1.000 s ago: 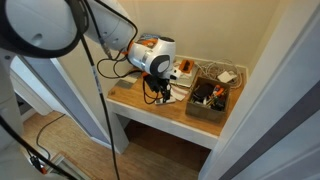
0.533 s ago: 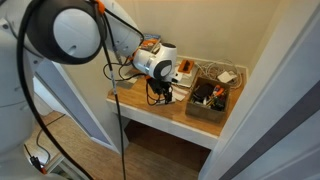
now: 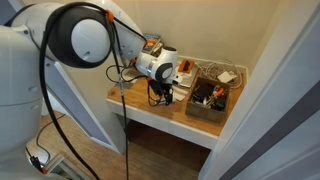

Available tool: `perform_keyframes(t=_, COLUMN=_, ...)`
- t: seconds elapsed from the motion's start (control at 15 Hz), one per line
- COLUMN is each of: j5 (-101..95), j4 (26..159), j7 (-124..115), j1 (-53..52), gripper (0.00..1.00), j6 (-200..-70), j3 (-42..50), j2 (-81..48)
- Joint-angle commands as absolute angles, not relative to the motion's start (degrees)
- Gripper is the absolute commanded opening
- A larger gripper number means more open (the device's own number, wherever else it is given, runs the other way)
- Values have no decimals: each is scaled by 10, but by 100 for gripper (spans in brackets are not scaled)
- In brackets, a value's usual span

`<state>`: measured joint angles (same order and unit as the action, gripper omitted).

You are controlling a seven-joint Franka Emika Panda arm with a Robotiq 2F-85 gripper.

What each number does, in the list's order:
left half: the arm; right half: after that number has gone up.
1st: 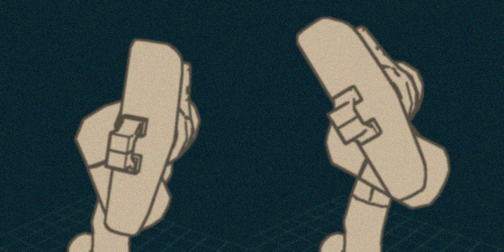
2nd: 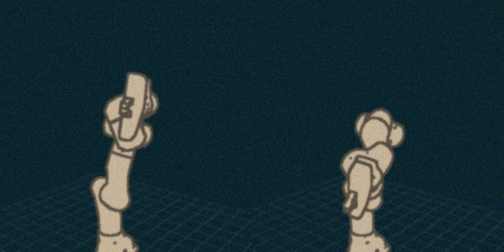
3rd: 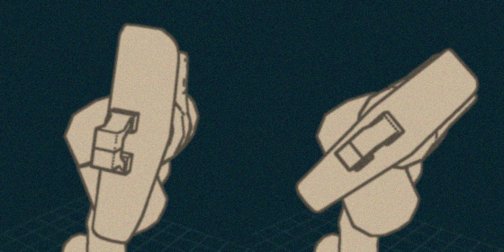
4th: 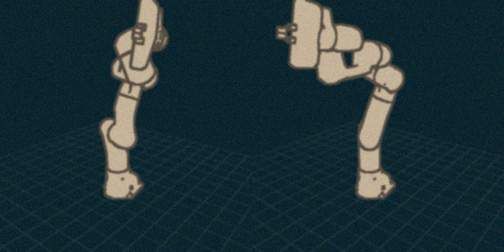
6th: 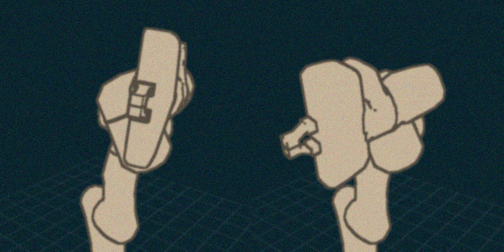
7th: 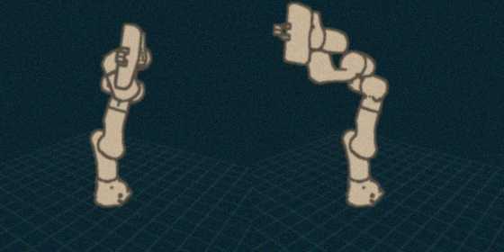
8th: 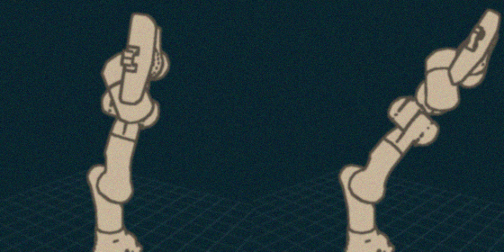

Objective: Pick up the white remote and put it on the gray and white object on the left

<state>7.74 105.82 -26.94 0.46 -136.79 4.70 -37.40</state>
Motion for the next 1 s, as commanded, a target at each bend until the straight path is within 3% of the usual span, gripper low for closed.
perform_keyframes(t=0.0, j5=88, j4=1036, j7=-273, j1=-1, gripper=86, j6=-1356, j3=53, j2=-389)
perform_keyframes(t=0.07, j5=87, j4=1035, j7=-274, j1=-2, gripper=85, j6=-1356, j3=53, j2=-390)
perform_keyframes(t=0.13, j5=86, j4=1033, j7=-274, j1=-2, gripper=70, j6=-1355, j3=54, j2=-392)
perform_keyframes(t=0.27, j5=85, j4=1031, j7=-275, j1=-3, gripper=55, j6=-1353, j3=55, j2=-395)
perform_keyframes(t=0.53, j5=81, j4=1022, j7=-279, j1=-6, gripper=36, j6=-1347, j3=58, j2=-398)
perform_keyframes(t=0.67, j5=79, j4=1018, j7=-281, j1=-7, gripper=33, j6=-1343, j3=60, j2=-398)
perform_keyframes(t=0.73, j5=78, j4=1016, j7=-282, j1=-7, gripper=36, j6=-1339, j3=61, j2=-398)
perform_keyframes(t=0.8, j5=78, j4=1015, j7=-282, j1=-8, gripper=55, j6=-1337, j3=62, j2=-399)
perform_keyframes(t=0.93, j5=78, j4=1017, j7=-282, j1=-8, gripper=65, j6=-1337, j3=62, j2=-399)
